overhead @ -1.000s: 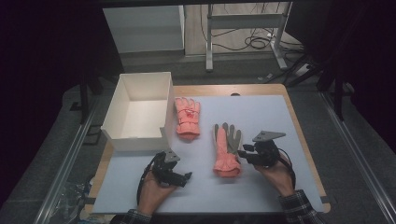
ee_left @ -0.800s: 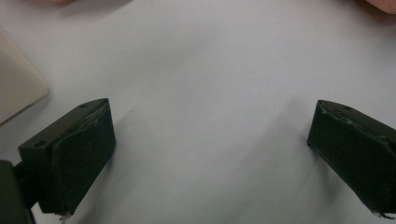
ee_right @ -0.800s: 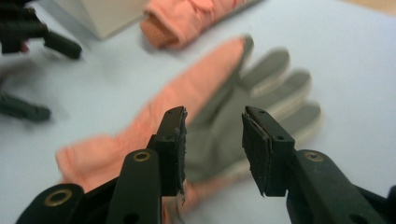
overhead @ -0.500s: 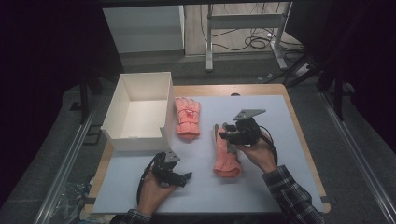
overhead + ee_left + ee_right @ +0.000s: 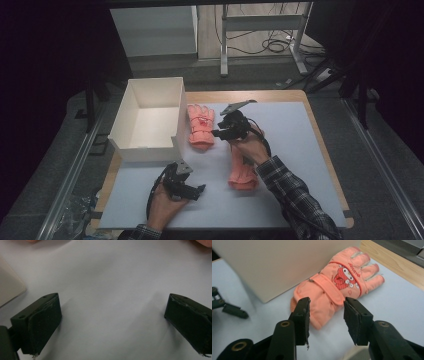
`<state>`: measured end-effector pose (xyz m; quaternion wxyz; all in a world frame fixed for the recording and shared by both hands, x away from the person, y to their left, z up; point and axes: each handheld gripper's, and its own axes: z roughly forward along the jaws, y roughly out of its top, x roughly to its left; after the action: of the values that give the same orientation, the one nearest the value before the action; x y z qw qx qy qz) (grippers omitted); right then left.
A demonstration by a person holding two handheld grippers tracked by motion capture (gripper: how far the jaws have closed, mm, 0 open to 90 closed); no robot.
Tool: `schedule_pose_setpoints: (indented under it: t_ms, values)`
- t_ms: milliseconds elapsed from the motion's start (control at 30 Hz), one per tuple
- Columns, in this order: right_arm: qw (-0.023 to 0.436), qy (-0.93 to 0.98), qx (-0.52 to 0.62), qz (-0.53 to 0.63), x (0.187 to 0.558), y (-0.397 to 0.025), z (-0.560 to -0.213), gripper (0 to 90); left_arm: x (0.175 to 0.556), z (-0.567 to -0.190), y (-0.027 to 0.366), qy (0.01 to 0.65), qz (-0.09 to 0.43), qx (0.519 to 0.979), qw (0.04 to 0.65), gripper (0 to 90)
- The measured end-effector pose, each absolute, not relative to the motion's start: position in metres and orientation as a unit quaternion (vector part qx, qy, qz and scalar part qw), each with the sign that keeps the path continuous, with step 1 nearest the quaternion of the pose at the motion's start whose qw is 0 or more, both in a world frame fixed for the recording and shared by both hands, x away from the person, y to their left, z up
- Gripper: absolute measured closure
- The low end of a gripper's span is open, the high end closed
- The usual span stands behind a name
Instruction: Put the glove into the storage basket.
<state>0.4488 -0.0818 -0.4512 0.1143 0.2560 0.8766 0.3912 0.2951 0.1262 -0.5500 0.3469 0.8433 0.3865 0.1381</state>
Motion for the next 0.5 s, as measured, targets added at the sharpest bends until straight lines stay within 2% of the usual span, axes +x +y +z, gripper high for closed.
schedule_pose_setpoints:
  t_ms: [500]
  values:
    - [0.109, 0.88, 0.282, 0.366, 0.502, -0.033, -0.467, 56.4, 0.295, -0.55, 0.126, 0.388, 0.137, 0.842, 0.348, 1.2]
